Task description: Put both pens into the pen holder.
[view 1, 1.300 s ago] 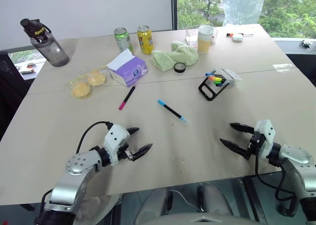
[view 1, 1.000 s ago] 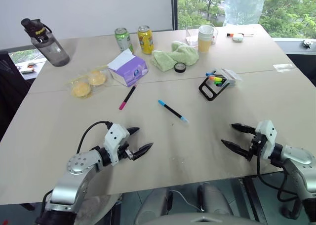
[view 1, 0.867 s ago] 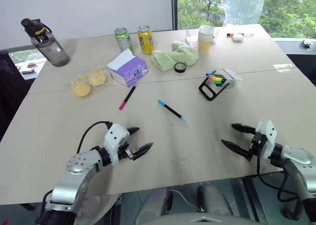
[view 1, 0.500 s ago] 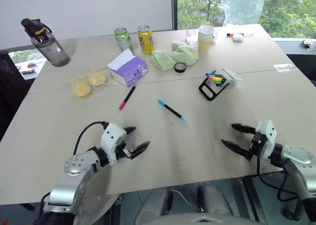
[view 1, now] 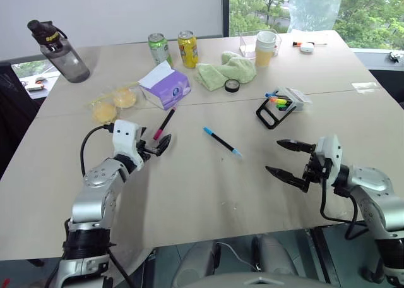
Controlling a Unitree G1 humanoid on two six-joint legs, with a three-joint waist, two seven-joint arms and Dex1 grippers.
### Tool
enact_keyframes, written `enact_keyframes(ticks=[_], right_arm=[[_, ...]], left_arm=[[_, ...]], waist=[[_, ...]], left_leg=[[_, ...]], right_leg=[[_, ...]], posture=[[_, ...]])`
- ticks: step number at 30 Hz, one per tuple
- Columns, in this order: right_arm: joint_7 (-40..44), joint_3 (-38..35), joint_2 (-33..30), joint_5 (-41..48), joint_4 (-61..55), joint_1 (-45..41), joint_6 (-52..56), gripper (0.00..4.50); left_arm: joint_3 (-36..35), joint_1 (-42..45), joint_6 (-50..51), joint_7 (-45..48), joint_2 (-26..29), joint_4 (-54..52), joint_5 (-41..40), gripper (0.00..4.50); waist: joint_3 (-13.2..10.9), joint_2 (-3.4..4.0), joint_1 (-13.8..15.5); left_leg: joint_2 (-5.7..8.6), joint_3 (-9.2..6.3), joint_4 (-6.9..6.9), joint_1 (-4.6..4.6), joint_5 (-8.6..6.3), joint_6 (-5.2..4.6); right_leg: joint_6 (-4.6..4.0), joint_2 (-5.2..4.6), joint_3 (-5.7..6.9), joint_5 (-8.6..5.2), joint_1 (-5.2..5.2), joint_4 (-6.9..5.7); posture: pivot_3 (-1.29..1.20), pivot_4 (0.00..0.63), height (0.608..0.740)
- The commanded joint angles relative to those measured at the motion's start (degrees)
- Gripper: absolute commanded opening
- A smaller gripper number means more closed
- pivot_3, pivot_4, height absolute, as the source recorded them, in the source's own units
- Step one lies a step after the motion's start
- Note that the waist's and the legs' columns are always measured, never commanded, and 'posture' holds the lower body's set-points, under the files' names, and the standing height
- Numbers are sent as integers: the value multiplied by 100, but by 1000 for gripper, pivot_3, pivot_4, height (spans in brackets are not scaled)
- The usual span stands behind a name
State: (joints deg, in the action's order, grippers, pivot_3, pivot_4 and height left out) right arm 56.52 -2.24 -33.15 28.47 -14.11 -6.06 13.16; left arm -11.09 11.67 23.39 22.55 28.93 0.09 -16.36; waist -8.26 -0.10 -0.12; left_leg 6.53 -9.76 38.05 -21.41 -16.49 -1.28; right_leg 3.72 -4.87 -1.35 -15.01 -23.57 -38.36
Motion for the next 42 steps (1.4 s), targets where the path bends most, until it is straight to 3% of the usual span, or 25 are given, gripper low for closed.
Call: enact_keyframes(ticks=[1,7,8,10,18,23,28,42], right_arm=[[-290,-162,94,318,-514,-104,240,4500],[-494,-265,45,272,-735,185,280,4500],[-541,-278,54,286,-787,227,292,4500],[-627,-292,77,321,-872,280,314,4500],[-719,-186,99,273,-851,253,278,4500],[-699,-135,106,247,-786,128,292,4500],[-982,-65,275,277,-714,-194,581,4500],[-2383,-169,1457,2218,-635,-1003,3184,4500]], left_arm=[[228,255,83,-288,38,388,484,4479],[656,650,591,-218,-185,795,686,4479],[683,663,694,-177,-204,796,673,4246],[738,632,855,-78,-198,761,672,3683],[682,491,876,33,-46,667,797,21],[600,417,409,173,-63,506,722,21],[409,267,204,824,-386,-314,-109,21],[1300,-46,433,2189,-482,-1824,-1079,21]], waist=[[0,-1,18],[5,0,167],[6,1,182],[8,3,189],[16,13,97],[17,15,79],[11,6,83],[1,-6,56]], left_leg=[[0,-3,0,-2,0,0],[6,-18,16,-13,0,0],[8,-18,17,-13,1,0],[8,-18,19,-13,1,1],[8,-13,20,-1,2,2],[7,-4,18,8,2,3],[7,-5,18,1,1,2],[6,-17,20,-31,1,1]], right_leg=[[0,0,3,0,0,0],[0,-5,21,0,1,-1],[0,-7,22,0,1,-1],[0,-7,21,0,1,-6],[1,-6,12,0,2,-26],[1,-5,2,0,2,-34],[1,-6,3,0,0,-25],[-1,-5,16,1,-18,-8]], posture=[[0,150,740],[0,150,740],[0,150,740],[0,150,740],[0,150,740],[0,150,740],[0,150,740],[0,150,740]])
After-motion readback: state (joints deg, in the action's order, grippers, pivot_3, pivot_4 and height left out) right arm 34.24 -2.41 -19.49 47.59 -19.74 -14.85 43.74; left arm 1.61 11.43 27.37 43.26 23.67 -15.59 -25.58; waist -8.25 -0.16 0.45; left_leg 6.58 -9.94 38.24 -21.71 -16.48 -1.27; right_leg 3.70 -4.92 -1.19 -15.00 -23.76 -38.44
